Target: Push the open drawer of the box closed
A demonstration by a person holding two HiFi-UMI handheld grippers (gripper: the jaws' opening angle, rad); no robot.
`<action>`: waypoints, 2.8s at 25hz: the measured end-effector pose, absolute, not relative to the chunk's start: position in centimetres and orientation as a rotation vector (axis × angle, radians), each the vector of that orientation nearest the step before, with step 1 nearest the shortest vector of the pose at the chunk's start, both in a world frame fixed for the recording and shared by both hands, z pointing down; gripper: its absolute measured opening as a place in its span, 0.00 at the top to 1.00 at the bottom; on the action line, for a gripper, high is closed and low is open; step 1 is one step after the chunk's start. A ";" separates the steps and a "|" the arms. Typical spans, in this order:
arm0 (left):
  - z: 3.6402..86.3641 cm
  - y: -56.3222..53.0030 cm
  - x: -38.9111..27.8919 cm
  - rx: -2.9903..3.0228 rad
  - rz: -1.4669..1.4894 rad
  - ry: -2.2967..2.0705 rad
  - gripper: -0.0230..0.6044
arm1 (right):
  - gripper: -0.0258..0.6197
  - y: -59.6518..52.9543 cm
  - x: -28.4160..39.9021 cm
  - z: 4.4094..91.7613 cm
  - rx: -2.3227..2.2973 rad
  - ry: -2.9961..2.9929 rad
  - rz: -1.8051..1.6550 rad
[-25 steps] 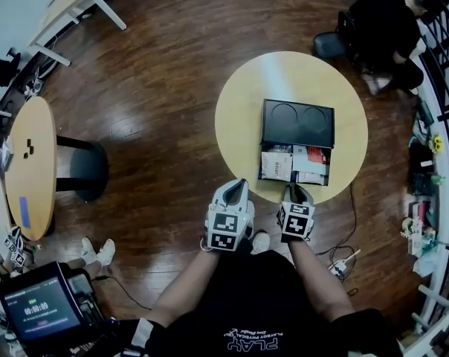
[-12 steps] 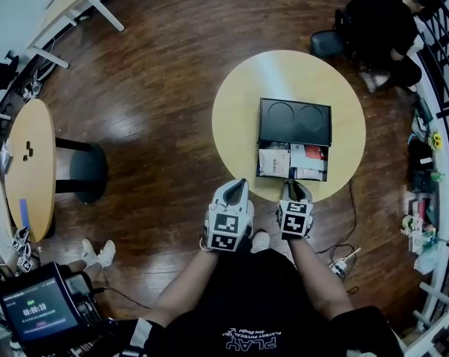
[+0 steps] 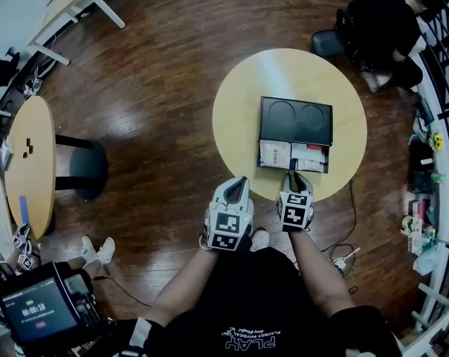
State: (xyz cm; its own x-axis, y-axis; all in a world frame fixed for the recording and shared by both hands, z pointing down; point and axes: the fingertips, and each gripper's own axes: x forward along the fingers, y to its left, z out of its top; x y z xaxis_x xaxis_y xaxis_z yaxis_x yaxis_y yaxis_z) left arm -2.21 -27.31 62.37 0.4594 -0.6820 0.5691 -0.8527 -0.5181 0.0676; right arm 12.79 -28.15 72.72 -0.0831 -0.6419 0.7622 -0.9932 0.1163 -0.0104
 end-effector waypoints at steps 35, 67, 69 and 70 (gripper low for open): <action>61.8 -29.6 -3.2 2.309 0.567 -1.314 0.97 | 0.85 -36.7 14.2 72.6 1.650 -1.873 0.775; 59.2 -28.1 -2.5 2.365 0.510 -1.302 0.97 | 0.85 -34.7 11.9 65.7 1.651 -2.008 0.589; 58.3 -26.6 -1.8 2.386 0.495 -1.301 0.97 | 0.88 -32.8 12.1 64.4 1.659 -2.026 0.572; 57.8 -25.7 -1.5 2.395 0.491 -1.303 0.97 | 0.89 -31.7 12.3 63.7 1.666 -2.036 0.572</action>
